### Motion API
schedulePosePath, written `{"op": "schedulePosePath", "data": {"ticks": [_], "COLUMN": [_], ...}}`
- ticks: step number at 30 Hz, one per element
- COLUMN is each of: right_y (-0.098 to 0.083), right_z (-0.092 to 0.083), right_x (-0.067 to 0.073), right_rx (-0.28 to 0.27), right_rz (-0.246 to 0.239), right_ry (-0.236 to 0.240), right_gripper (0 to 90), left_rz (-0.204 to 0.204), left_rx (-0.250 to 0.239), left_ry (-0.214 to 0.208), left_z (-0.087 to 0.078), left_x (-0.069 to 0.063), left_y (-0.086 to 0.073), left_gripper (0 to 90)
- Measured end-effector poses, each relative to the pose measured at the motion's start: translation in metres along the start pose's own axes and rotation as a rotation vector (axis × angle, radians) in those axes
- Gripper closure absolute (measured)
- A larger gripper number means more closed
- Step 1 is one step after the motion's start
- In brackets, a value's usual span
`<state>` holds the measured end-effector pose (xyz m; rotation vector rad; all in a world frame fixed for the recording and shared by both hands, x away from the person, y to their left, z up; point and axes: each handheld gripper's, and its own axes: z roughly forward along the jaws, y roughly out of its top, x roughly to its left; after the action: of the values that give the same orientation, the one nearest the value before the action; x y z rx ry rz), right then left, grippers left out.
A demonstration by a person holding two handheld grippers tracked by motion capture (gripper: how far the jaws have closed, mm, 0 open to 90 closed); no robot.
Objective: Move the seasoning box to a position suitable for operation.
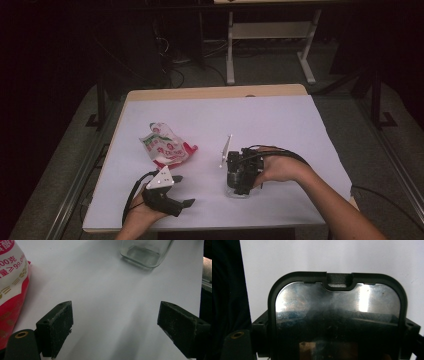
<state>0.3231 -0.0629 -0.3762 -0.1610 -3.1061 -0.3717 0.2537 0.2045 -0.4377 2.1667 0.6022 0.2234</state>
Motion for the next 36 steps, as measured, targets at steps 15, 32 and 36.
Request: {"op": "schedulePosePath", "data": {"ticks": [15, 32, 36], "right_y": [0.006, -0.024, -0.038], "right_z": [0.007, -0.023, -0.028], "right_x": [0.008, 0.004, 0.001], "right_rx": [0.015, -0.194, -0.276], "right_rz": [-0.053, 0.019, 0.053], "right_ry": [-0.034, -0.021, -0.019], "right_gripper": [13.4, 2.6, 2.6], "left_rz": [0.0, -0.005, -0.01], "left_rx": [-0.008, 0.001, 0.001], "left_ry": [-0.008, -0.017, -0.018], "left_z": [-0.002, 0.002, 0.002], "left_x": [-0.001, -0.001, -0.001], "left_y": [-0.001, -0.001, -0.002], "left_gripper": [12.8, 12.8, 12.8]}}
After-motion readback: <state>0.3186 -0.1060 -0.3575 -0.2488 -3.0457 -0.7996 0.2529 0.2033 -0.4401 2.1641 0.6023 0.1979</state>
